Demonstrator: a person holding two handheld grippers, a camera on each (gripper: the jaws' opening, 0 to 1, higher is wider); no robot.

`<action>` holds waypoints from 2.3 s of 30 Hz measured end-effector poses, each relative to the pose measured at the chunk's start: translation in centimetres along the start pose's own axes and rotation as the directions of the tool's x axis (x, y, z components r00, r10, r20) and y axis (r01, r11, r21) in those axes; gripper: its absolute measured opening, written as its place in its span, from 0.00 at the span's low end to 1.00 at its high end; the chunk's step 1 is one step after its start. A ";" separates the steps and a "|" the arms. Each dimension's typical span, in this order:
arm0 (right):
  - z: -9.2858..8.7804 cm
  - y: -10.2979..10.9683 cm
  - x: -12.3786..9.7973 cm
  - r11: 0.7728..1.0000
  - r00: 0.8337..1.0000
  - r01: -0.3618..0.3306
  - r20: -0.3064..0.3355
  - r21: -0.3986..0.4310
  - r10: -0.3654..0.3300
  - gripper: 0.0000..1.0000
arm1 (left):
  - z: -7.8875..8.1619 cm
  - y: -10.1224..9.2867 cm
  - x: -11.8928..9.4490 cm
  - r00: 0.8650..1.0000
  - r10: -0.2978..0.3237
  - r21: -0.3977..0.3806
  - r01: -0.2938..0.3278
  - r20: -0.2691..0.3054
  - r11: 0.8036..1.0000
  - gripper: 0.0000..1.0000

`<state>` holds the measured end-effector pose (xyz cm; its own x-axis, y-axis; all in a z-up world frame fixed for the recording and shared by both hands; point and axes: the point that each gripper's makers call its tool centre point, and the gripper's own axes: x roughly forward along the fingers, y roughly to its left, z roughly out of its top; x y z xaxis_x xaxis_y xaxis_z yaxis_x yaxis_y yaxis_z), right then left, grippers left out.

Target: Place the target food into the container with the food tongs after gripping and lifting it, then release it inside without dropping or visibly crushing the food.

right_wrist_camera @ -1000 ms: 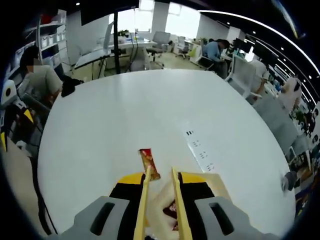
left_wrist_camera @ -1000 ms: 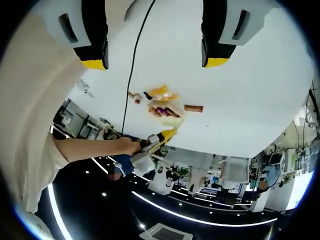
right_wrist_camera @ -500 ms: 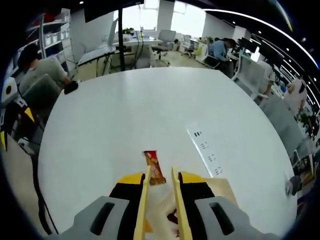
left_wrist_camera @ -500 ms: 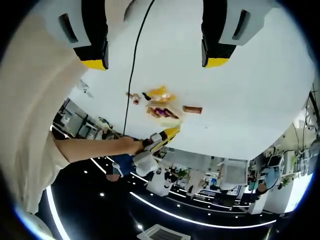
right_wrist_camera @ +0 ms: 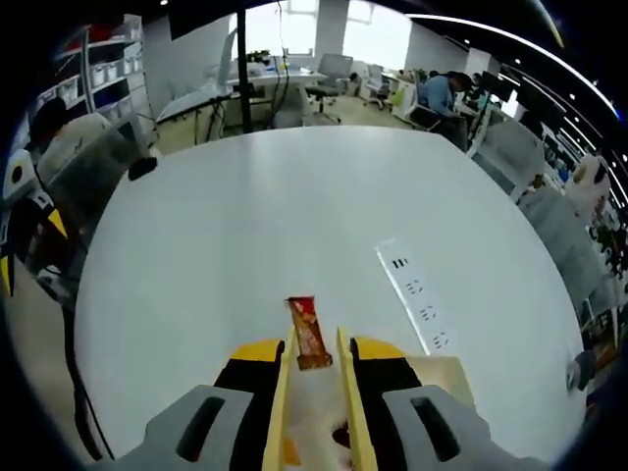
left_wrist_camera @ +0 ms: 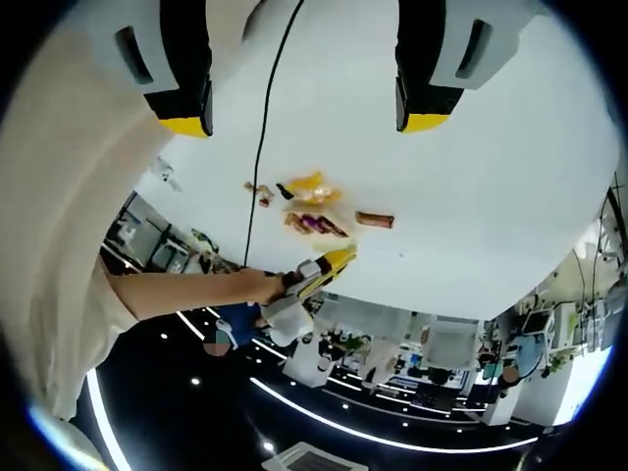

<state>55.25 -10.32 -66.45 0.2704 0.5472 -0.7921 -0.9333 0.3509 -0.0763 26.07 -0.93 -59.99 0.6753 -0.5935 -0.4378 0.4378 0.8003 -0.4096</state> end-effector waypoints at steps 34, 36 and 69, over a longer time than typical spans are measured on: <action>-0.3 1.4 3.6 0.997 0.997 -0.065 -0.049 -0.034 0.063 0.26 | -1.1 1.2 0.3 0.999 0.022 -0.045 -0.023 -0.030 0.999 0.76; -0.3 1.4 3.8 0.997 0.997 -0.067 -0.052 -0.037 0.065 0.26 | -1.1 1.3 0.3 0.999 0.022 -0.046 -0.023 -0.030 0.999 0.76; -1.7 1.6 6.2 0.994 0.991 -0.094 -0.103 -0.060 0.087 0.27 | -1.7 2.0 0.7 0.998 0.032 -0.081 -0.036 -0.045 0.996 0.76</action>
<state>55.02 -7.66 -72.55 0.1622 0.4950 -0.8536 -0.9670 0.2519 -0.0377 26.40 0.07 -62.52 0.6618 -0.5707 -0.4861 0.3641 0.8115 -0.4571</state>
